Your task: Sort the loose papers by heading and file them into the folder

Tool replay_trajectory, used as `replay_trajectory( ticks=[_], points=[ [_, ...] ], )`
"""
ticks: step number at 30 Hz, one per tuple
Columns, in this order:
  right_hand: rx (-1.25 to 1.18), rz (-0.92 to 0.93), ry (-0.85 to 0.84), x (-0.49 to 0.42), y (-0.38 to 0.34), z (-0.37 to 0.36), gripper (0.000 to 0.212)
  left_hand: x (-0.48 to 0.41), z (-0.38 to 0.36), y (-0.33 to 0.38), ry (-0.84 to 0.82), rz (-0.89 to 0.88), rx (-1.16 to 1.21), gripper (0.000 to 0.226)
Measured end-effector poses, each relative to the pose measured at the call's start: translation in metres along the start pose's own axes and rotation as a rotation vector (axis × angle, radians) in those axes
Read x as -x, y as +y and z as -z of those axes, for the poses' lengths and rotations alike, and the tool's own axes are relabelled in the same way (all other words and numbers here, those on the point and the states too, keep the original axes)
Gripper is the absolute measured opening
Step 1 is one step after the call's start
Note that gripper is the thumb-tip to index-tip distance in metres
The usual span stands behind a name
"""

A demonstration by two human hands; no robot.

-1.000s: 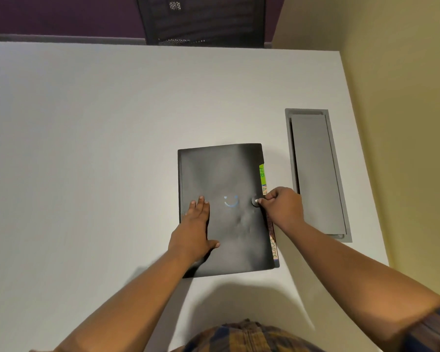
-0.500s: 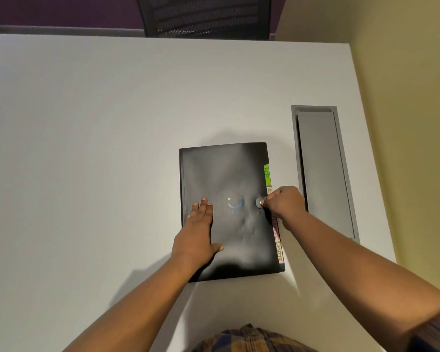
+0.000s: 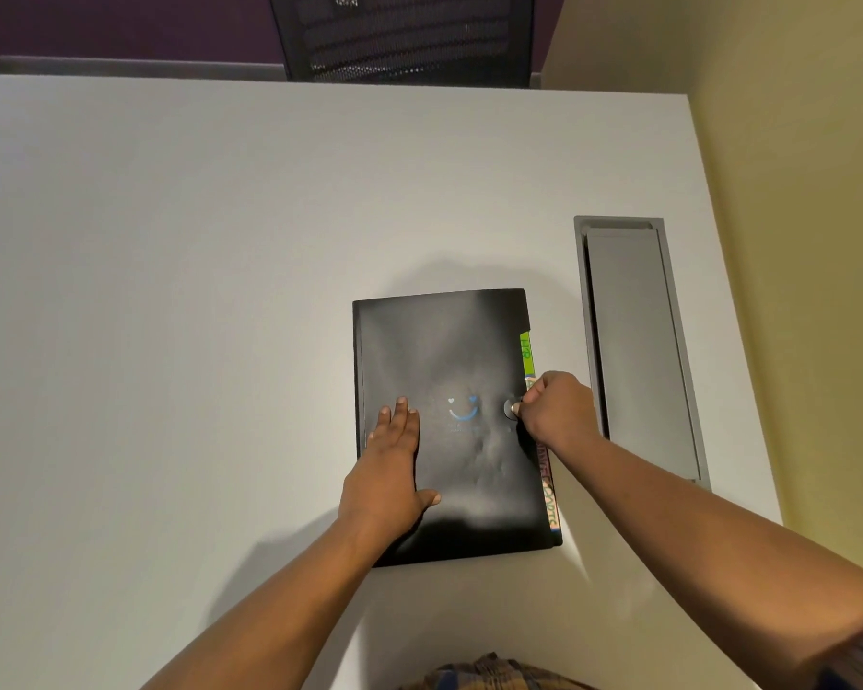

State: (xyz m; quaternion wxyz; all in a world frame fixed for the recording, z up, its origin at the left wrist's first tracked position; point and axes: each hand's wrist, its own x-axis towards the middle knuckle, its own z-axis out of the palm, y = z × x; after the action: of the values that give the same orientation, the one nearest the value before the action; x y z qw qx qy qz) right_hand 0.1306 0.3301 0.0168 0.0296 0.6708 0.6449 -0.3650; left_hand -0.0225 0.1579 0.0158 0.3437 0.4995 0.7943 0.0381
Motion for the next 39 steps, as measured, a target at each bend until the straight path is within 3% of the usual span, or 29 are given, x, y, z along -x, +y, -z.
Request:
replay_trajectory(
  ticks=[5, 8, 10, 15, 18, 23, 26, 31, 34, 39],
  points=[
    [-0.086, 0.09, 0.022, 0.016, 0.008, 0.0, 0.012, 0.002, 0.002, 0.001, 0.006, -0.007, -0.018, 0.109],
    [-0.113, 0.203, 0.033, 0.043, 0.021, 0.002, 0.008, 0.006, 0.005, 0.003, 0.038, -0.048, -0.154, 0.106],
    [-0.002, 0.299, 0.027, 0.066, 0.034, 0.001, 0.005, 0.014, 0.005, 0.003, 0.088, -0.113, -0.276, 0.096],
    [0.382, 0.663, -0.02, 0.116, 0.077, -0.019, 0.059, 0.045, -0.018, -0.005, 0.148, -0.256, -0.351, 0.075],
    [0.49, 0.677, -0.084, 0.135, 0.1, -0.036, 0.077, 0.071, -0.042, -0.011, 0.074, -0.25, -0.316, 0.085],
    [0.64, 0.709, -0.026, 0.148, 0.123, -0.056, 0.071, 0.083, -0.056, -0.034, 0.029, -0.218, -0.396, 0.066],
    [0.629, 0.738, 0.029, 0.146, 0.121, -0.064, 0.071, 0.079, -0.052, -0.04, 0.037, -0.244, -0.434, 0.066],
    [0.63, 0.702, -0.038, 0.146, 0.117, -0.067, 0.076, 0.076, -0.052, -0.041, 0.024, -0.244, -0.442, 0.068],
    [0.624, 0.696, -0.056, 0.147, 0.112, -0.062, 0.079, 0.076, -0.048, -0.036, -0.04, -0.215, -0.402, 0.083],
    [0.58, 0.669, 0.131, 0.145, 0.096, -0.043, 0.079, 0.081, -0.024, -0.021, 0.224, -0.183, -0.42, 0.088]
  ],
)
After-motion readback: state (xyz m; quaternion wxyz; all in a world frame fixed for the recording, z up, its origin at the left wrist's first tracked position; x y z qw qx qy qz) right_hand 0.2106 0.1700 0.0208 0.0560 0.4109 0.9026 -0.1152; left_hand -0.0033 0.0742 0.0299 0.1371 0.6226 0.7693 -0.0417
